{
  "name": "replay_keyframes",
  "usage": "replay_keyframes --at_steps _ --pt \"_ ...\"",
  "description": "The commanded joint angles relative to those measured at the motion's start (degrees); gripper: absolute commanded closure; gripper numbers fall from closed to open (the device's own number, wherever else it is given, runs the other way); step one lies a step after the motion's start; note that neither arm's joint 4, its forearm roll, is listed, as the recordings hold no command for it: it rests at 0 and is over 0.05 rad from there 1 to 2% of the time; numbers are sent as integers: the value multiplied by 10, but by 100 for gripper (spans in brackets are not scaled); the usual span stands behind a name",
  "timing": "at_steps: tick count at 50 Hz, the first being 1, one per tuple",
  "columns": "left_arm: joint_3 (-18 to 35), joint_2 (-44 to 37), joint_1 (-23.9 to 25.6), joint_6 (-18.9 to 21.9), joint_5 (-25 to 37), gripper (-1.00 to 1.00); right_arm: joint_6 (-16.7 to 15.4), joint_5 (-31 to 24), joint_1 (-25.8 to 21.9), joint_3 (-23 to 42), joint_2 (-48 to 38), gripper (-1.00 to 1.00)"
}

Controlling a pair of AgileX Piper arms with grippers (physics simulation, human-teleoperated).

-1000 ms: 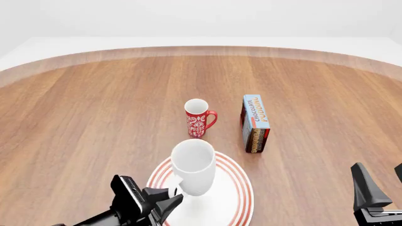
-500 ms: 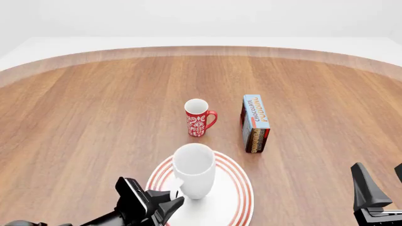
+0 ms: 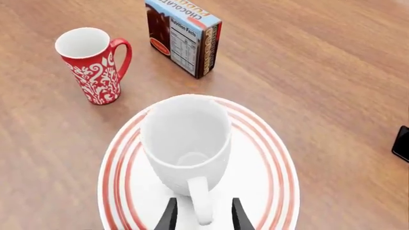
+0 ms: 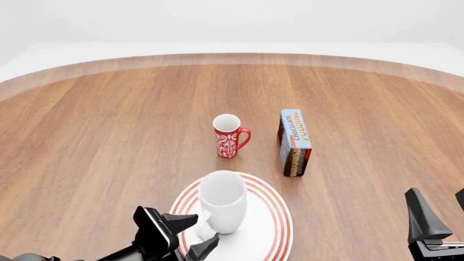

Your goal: Pick up the white mug and put it on the plate, and put the chocolate pudding to the right of the plate.

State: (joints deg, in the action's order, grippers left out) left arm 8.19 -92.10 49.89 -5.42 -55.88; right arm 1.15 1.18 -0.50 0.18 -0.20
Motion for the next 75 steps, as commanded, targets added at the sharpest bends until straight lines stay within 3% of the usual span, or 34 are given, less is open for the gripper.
replay_keyframes --at_steps 1,31,65,75 --pt "-1 -3 1 -3 -6 -100 0 0 0 0 0 -100" --pt "-7 30 5 -6 21 -100 0 0 0 0 0 -100" --pt "-22 250 18 8 163 -100 -12 2 -2 3 2 -100" --pt "-22 354 8 19 243 -100 -13 2 -1 3 2 -100"
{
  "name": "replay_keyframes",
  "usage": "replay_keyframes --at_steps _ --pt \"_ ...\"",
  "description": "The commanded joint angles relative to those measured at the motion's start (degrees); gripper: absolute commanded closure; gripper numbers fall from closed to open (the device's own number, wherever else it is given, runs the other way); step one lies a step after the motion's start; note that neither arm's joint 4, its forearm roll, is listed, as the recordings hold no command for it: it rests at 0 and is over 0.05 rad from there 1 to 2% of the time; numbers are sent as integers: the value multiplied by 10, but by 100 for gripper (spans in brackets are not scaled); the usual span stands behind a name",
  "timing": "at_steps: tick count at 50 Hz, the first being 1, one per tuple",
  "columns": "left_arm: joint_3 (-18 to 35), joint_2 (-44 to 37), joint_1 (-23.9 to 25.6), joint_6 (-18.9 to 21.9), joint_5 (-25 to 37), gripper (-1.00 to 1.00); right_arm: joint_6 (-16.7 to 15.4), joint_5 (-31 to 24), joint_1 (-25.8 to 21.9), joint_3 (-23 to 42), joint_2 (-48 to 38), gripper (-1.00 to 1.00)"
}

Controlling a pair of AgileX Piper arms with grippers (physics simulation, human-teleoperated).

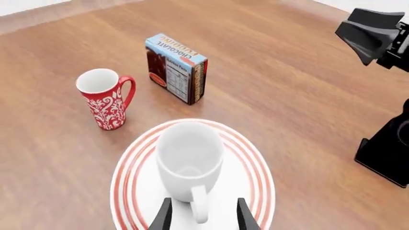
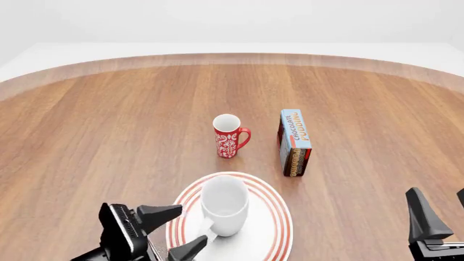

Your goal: Pick up the white mug and put it on the plate, and put the chocolate pudding to the right of the plate.

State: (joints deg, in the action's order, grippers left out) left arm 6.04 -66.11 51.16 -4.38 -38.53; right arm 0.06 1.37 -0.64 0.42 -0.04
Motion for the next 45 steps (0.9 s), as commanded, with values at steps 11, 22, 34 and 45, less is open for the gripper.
replay_keyframes --at_steps 11,22,34,45 --pt "13 206 -24 32 165 -100 -3 1 1 1 0 -100" --pt "41 336 -82 69 285 -100 -3 1 1 1 0 -100" --pt "64 466 -173 89 383 -100 -4 1 1 0 0 -100" --pt "65 545 -272 86 417 -100 -4 0 1 1 0 -100"
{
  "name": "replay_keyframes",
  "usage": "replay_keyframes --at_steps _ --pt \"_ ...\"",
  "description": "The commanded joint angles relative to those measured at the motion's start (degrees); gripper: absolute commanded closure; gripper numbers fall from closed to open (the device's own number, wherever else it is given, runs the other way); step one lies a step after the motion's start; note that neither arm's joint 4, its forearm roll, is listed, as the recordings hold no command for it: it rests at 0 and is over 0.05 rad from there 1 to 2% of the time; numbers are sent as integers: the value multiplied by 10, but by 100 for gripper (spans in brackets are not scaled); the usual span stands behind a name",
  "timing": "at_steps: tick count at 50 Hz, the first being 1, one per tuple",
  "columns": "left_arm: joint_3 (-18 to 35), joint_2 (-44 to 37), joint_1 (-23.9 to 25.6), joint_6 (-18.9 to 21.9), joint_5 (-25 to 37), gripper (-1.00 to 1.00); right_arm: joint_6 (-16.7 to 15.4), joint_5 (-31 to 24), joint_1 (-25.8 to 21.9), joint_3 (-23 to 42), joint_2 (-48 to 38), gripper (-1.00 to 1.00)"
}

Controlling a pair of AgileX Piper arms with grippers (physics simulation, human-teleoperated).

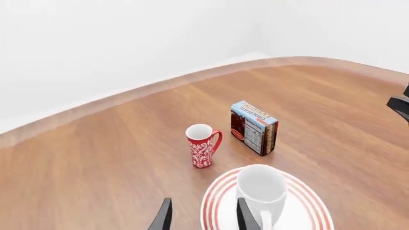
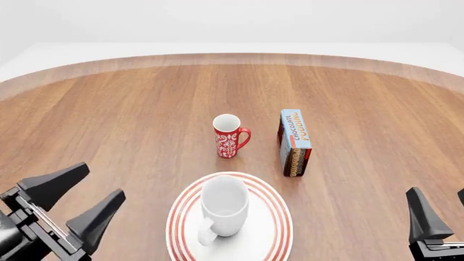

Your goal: Pick up the white mug and put it on the plate, and put the chocolate pudding to the right of the plate.

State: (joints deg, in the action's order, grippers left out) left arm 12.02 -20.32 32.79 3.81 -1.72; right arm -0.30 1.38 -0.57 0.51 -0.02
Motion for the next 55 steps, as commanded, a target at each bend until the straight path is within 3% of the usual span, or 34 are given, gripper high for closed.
replay_keyframes --at_steps 1,20,39,43,55 --pt "6 88 -89 4 49 -100 0 0 0 0 0 -100" --pt "-41 201 -250 2 67 -100 -2 0 1 0 0 -100" --pt "-94 203 -337 -23 -14 -100 -3 0 1 -1 0 -100" --pt "-109 203 -347 -8 -31 -100 -4 0 1 -1 0 -100" --pt "-113 203 -361 -23 -42 -100 -5 -1 1 -2 0 -100"
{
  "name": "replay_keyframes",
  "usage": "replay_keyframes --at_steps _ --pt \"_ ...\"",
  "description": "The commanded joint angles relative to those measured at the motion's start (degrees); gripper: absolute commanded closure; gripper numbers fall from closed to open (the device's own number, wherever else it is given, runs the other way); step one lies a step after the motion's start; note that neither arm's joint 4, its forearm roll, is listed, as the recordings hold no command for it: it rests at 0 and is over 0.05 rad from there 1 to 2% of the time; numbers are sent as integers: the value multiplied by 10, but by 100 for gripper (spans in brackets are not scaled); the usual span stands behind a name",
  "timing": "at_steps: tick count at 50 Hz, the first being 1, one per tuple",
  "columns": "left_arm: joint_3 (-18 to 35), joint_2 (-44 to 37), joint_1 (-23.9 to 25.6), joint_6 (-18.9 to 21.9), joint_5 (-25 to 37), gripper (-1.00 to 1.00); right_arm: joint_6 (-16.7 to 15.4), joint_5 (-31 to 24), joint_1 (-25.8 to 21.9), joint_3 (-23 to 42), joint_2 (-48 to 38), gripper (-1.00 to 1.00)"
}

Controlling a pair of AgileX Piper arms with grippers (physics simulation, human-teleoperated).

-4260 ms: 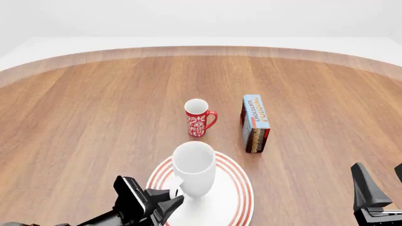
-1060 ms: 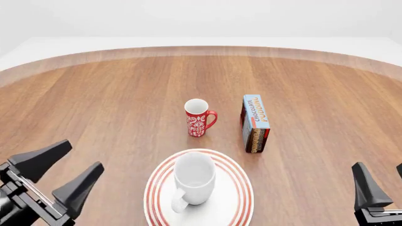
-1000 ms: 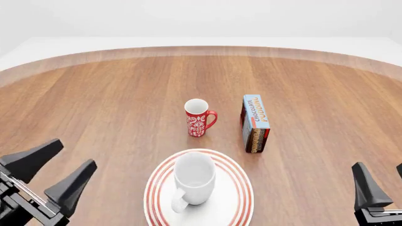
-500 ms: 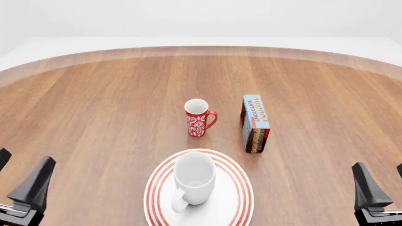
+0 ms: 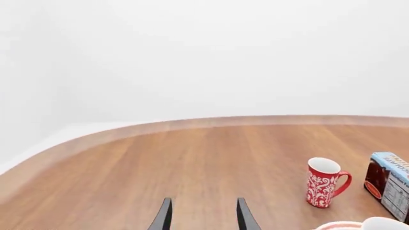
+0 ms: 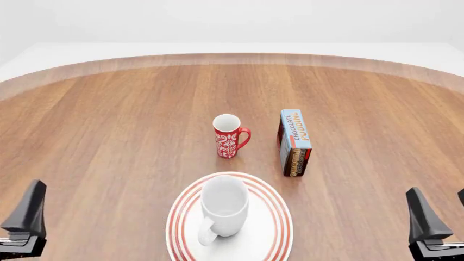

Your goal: Pick up the white mug and put it on the plate, and put the chocolate pudding to the right of the plate.

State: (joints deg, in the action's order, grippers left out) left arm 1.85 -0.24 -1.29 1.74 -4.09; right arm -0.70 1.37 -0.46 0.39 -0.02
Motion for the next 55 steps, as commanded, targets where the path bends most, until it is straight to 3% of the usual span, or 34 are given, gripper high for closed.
replay_keyframes --at_steps 1,16,27,44,55 --pt "-11 2 -21 -1 -19 -100 -2 -1 1 -1 0 -100" --pt "-11 2 -11 0 -24 -100 -22 -9 10 -2 -5 -100" --pt "-11 2 -9 0 -27 -100 -51 43 10 3 -69 -100" --pt "-11 2 0 -7 -31 -100 -92 48 -19 55 -118 -100" --pt "-11 2 -1 -16 -34 -100 -118 80 -47 93 -191 -100"
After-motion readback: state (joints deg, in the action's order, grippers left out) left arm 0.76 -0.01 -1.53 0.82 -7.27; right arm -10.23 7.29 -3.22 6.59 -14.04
